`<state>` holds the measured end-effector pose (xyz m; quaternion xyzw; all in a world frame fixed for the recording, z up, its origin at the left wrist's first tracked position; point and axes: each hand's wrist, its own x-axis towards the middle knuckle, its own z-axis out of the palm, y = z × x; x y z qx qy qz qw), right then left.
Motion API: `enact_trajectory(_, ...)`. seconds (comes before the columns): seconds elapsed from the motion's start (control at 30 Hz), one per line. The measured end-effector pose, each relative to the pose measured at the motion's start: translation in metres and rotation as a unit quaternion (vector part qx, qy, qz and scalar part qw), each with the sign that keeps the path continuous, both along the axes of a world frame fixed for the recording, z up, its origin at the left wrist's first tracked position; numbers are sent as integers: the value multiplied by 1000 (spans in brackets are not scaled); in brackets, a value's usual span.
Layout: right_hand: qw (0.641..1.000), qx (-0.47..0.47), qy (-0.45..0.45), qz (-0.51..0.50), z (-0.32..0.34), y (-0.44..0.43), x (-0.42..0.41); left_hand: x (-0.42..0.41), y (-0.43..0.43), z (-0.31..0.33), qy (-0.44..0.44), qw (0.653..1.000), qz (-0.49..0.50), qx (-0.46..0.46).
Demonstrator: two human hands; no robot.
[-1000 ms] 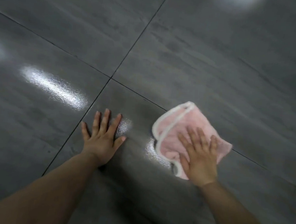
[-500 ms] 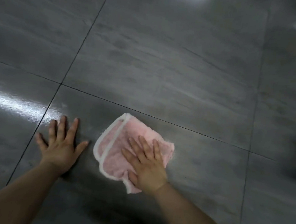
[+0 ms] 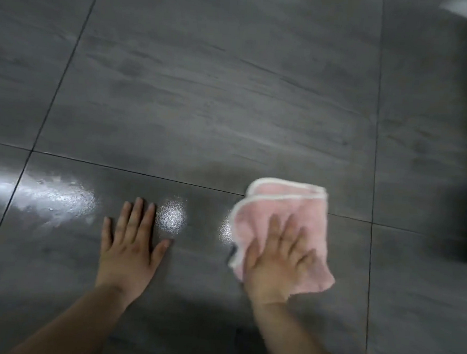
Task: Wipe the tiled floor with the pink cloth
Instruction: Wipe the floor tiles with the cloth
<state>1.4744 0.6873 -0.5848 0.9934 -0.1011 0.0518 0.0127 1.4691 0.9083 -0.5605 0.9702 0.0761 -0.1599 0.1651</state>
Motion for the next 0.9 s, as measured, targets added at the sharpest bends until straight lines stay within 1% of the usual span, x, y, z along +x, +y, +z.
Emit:
enact_trajectory(0.03, 996, 1, 36, 84, 8, 28, -6, 0, 1, -1, -5, 1000, -2, 4)
enact_trajectory(0.07, 981, 27, 67, 181, 17, 48, -16, -1, 2, -3, -10, 1000, -5, 8)
enact_trajectory(0.1, 960, 28, 79, 269, 18, 48, -20, -1, 3, -5, -14, 1000, -7, 13)
enact_trajectory(0.13, 941, 38, 83, 325, 16, 34, -18, -1, 4, -7, -20, 1000, -7, 16)
enact_trajectory(0.17, 935, 51, 80, 343, 10, 9, -14, -1, 4, -8, -24, 1000, -6, 15)
enact_trajectory(0.2, 938, 50, 67, 337, 6, -22, -12, -2, 4, -7, -25, 1000, -5, 14)
enact_trajectory(0.23, 948, 36, 72, 307, 3, -57, -12, -2, 4, -7, -23, 1000, -5, 15)
enact_trajectory(0.3, 974, 27, 93, 203, 6, -128, -9, -1, 5, -5, -22, 1000, -12, 18)
enact_trajectory(0.37, 992, 61, 106, 22, 15, -167, -5, 1, 3, -5, -13, 999, -21, 28)
enact_trajectory(0.43, 977, 87, 92, -169, 14, -144, 3, 1, 4, -7, -12, 999, -21, 33)
enact_trajectory(0.47, 968, 84, 77, -225, 13, -117, 6, 0, 4, -8, -16, 999, -21, 35)
enact_trajectory(0.5, 968, 85, 55, -229, 13, -82, 5, 0, 4, -9, -19, 999, -19, 33)
enact_trajectory(0.53, 980, 83, 31, -180, 10, -45, -3, 0, 6, -8, -26, 999, -15, 31)
enact_trajectory(0.57, 992, 81, 45, -84, 8, -12, -16, 0, 7, -7, -35, 999, -16, 25)
enact_trajectory(0.6, 997, 61, 40, 29, 8, 16, -34, 0, 11, -4, -48, 998, -23, 19)
enact_trajectory(0.63, 990, 57, 39, 121, 9, 32, -47, -1, 16, -2, -70, 997, -31, 16)
enact_trajectory(0.67, 978, 76, 69, 181, 11, 34, -53, -5, 23, -1, -90, 995, -28, 19)
enact_trajectory(0.7, 965, 91, 85, 230, 13, 27, -50, -10, 32, 0, -103, 994, -5, 25)
enact_trajectory(0.73, 953, 106, 84, 272, 13, 15, -40, -17, 43, 1, -106, 993, 42, 31)
enact_trajectory(0.8, 937, 93, 70, 330, 12, -11, -6, -34, 69, 3, -95, 981, 166, 42)
enact_trajectory(0.83, 939, 79, 63, 329, 11, -21, 15, -45, 85, 3, -86, 971, 218, 53)
enact_trajectory(0.87, 952, 62, 56, 294, 12, -26, 37, -55, 103, 3, -79, 959, 262, 66)
enact_trajectory(0.9, 970, 59, 44, 231, 14, -23, 56, -64, 122, 3, -73, 946, 304, 81)
